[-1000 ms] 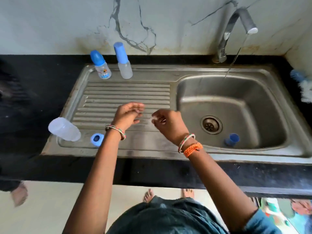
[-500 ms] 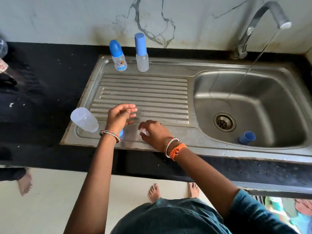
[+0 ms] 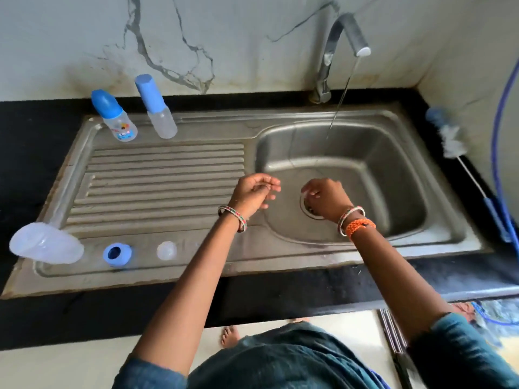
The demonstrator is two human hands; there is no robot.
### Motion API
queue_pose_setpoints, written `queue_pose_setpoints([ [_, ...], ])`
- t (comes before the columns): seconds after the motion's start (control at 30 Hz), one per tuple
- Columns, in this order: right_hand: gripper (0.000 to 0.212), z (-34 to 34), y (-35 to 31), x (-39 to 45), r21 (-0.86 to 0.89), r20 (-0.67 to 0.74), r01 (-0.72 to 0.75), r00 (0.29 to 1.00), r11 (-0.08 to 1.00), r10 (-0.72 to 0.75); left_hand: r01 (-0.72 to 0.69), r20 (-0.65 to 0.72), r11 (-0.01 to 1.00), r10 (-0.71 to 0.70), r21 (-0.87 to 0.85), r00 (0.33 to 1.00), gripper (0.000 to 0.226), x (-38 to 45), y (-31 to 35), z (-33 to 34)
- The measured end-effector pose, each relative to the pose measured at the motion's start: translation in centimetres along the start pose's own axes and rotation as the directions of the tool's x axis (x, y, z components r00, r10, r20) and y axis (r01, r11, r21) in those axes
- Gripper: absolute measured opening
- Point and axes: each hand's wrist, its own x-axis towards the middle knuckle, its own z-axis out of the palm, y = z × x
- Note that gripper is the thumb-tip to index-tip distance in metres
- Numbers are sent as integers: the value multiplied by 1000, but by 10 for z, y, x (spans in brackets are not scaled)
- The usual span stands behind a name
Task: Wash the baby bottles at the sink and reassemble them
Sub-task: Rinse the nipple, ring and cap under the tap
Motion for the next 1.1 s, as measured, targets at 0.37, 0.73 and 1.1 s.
queue_pose_setpoints([
  [0.37, 62, 18, 166, 55, -315, 511, -23, 838, 949, 190, 247, 102, 958, -263, 144, 959, 22, 81, -5, 147],
  [0.73, 14, -79, 64, 151, 864, 119, -137, 991, 484, 69, 143, -40, 976, -152, -165, 988, 29, 146, 48, 145],
  [1.1, 23, -93, 28, 166, 713, 7, -44, 998, 700, 56, 88, -480, 992, -34, 91, 876, 62, 189, 69, 146],
])
